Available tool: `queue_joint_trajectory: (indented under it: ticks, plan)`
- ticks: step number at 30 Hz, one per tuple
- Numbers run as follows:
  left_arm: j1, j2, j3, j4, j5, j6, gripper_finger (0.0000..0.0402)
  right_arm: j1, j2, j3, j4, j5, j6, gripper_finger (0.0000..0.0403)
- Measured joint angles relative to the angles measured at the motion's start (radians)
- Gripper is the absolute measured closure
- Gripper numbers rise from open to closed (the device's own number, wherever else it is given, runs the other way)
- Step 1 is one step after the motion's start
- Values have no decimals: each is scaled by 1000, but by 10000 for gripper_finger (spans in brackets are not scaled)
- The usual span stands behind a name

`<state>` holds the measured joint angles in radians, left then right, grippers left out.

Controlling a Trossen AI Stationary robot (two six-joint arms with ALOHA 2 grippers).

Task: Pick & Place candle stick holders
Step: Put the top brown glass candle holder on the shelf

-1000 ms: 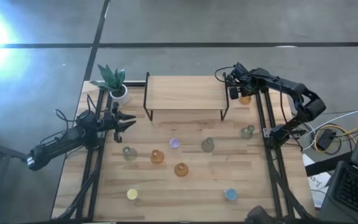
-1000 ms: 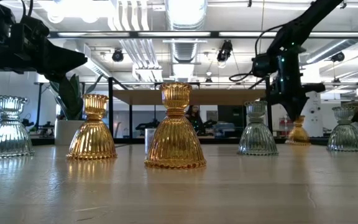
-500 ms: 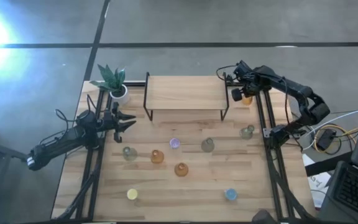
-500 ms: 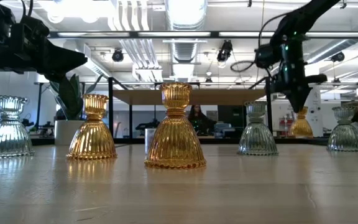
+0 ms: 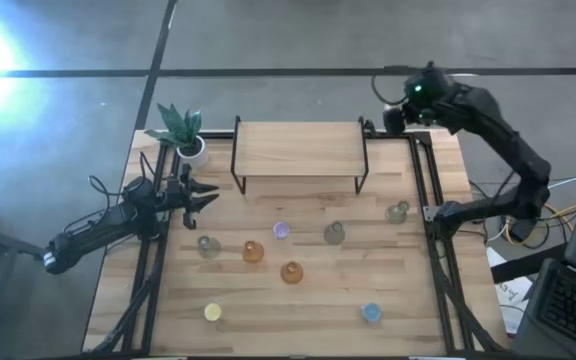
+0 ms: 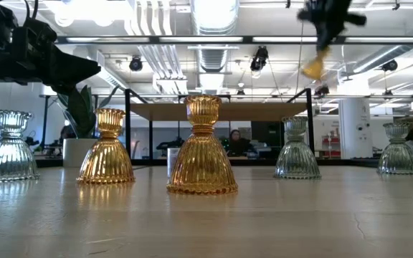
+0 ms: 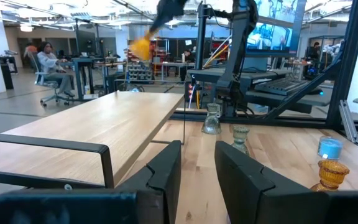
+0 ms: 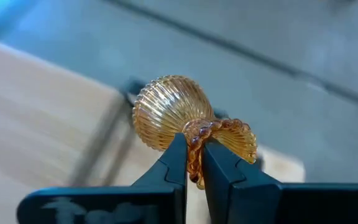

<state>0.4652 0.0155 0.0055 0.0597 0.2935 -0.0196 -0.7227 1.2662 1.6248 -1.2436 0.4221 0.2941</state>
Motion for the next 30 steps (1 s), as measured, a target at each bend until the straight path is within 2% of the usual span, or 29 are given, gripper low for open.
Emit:
queue_joint_trajectory:
  ticks: [3, 6, 9, 13, 14, 18, 22, 30]
  plan:
    - [0, 0, 0, 0, 0, 0, 298, 50, 49, 158, -5, -23, -73, 385]
    - [0, 0, 0, 0, 0, 0, 298, 79, 144, 323, -46, -109, -161, 385]
    - [0, 0, 0, 0, 0, 0, 298, 101, 266, 493, -147, -165, -242, 385]
    - [0, 0, 0, 0, 0, 0, 298, 104, 438, 692, -343, -174, -354, 385]
    - [0, 0, 0, 0, 0, 0, 298, 103, 469, 720, -335, -180, -368, 385]
    - [0, 0, 0, 0, 0, 0, 298, 103, 521, 725, -262, -289, -424, 385]
    - [0, 2, 0, 0, 0, 0, 298, 93, 593, 726, -340, -292, -454, 385]
    - [0, 2, 0, 0, 0, 0, 298, 84, 678, 729, -328, -295, -489, 385]
